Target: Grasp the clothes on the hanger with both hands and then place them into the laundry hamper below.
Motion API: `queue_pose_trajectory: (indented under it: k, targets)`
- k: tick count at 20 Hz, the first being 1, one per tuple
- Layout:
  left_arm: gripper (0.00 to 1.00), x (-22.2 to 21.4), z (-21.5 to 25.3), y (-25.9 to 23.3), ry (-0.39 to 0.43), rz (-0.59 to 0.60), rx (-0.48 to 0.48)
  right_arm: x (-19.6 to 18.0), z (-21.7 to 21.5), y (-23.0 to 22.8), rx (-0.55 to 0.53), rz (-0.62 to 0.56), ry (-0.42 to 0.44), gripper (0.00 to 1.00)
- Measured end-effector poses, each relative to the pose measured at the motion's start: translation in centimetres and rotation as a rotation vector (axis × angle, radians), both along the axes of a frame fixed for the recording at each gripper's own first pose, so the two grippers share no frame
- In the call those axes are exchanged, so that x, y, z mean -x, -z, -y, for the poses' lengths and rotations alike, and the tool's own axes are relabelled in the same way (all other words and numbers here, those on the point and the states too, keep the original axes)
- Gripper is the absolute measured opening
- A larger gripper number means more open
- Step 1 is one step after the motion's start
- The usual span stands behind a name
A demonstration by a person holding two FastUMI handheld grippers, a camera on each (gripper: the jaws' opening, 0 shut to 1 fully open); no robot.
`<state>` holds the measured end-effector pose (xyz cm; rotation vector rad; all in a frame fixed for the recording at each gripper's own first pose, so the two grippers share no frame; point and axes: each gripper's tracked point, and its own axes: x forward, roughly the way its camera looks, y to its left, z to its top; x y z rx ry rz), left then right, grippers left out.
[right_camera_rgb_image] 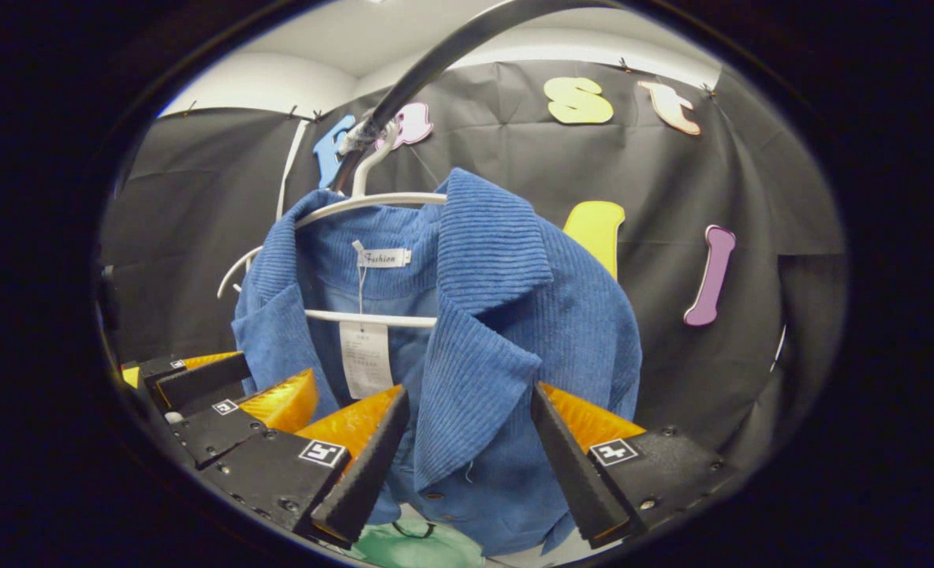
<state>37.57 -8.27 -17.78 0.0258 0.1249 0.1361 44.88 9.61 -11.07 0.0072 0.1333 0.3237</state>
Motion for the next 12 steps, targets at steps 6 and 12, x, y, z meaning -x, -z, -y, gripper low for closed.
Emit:
queue_pose_trajectory:
  k: [6, 12]
  targets:
    - [0.75, -1.9, -0.2, 1.1, -0.017, -0.034, -0.041, -2.0, -0.1, 0.4, -0.022, -0.015, 0.027, 0.66]
    - [0.26, -2.2, -0.6, 2.4, 0.009, -0.074, -0.012, -2.7, 0.2, 0.8, -0.043, -0.026, -0.005, 0.16]
